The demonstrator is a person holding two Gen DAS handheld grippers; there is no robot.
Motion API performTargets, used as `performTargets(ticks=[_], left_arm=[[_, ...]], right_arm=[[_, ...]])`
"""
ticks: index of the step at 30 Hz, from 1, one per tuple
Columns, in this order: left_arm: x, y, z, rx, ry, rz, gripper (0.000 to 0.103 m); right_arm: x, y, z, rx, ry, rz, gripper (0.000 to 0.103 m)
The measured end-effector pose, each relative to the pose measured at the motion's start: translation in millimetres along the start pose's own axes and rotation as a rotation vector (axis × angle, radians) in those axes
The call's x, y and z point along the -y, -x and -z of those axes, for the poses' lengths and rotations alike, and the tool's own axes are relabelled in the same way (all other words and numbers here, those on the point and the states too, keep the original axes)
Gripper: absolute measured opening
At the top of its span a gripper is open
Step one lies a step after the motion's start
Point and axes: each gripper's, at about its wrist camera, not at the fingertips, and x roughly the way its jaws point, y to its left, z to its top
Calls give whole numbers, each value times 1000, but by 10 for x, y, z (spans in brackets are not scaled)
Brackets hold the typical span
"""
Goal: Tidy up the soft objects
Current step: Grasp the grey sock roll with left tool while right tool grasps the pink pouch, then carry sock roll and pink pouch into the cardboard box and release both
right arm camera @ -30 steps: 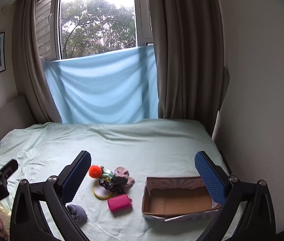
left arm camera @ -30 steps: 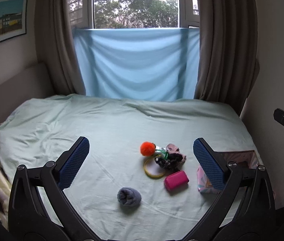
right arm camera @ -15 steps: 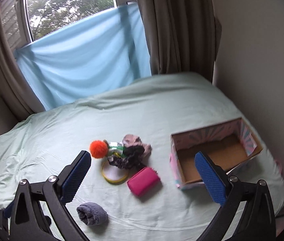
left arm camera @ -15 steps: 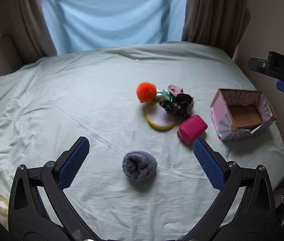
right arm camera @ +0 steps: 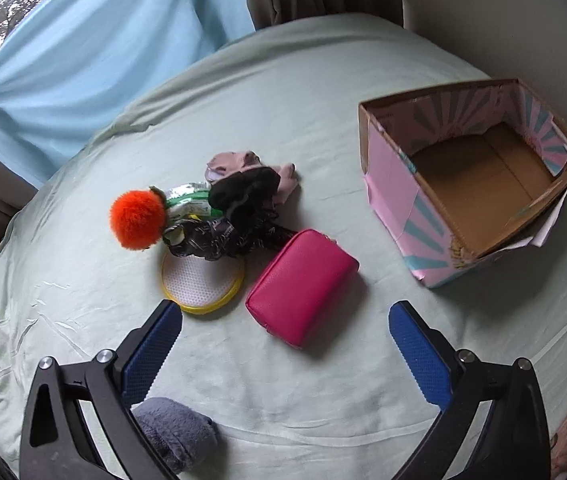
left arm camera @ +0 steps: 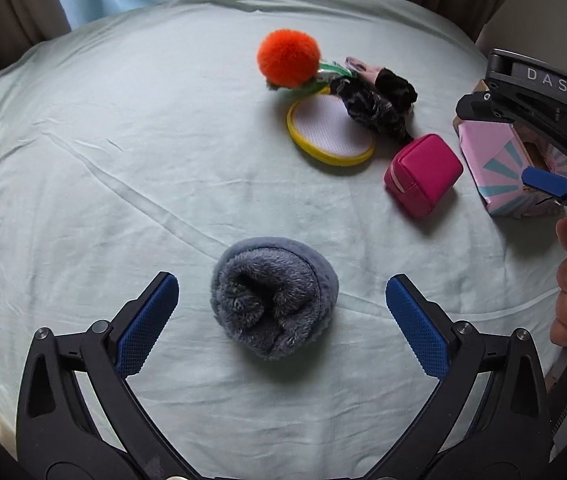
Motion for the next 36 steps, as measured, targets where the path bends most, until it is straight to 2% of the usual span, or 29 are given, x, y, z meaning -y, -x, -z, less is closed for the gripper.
performTargets(ticks=[8,14,16,18,22,24,27,30,36], left_arm=[[102,-573,-18,-79,17,5,102],[36,-863,-25,-132,48,-11,102],[18,-935,-31,-148,52,-22,97],[-2,-1002,-50,-165,54,-37,86],[-33,-1088,-85,-185,62,-35,78],[-23,-1083,-99,-184,53,-31,68],[-37,-1053,-129,-180,55,-17,60],[-110,-1027,-168,-176,74,0,55],[-202,-884,-311,-133,88,-10,54]], right_arm=[[24,-723,-86,-104,-80,47,103],[130,-1120,-155,-172,-138,78,98],[167,-1204,-159,-190,-165,78,92],[185,-1272,-155,-208,-179,86,84],[199,-1302,-127,-210,-215,73,78],[183,-1289,-121,-202,-213,79,71],[172,-1214,-92,-184,-216,76,62],[140,-1126,-43,-172,-220,62,56],[88,-855,-7,-128,-208,25,45]])
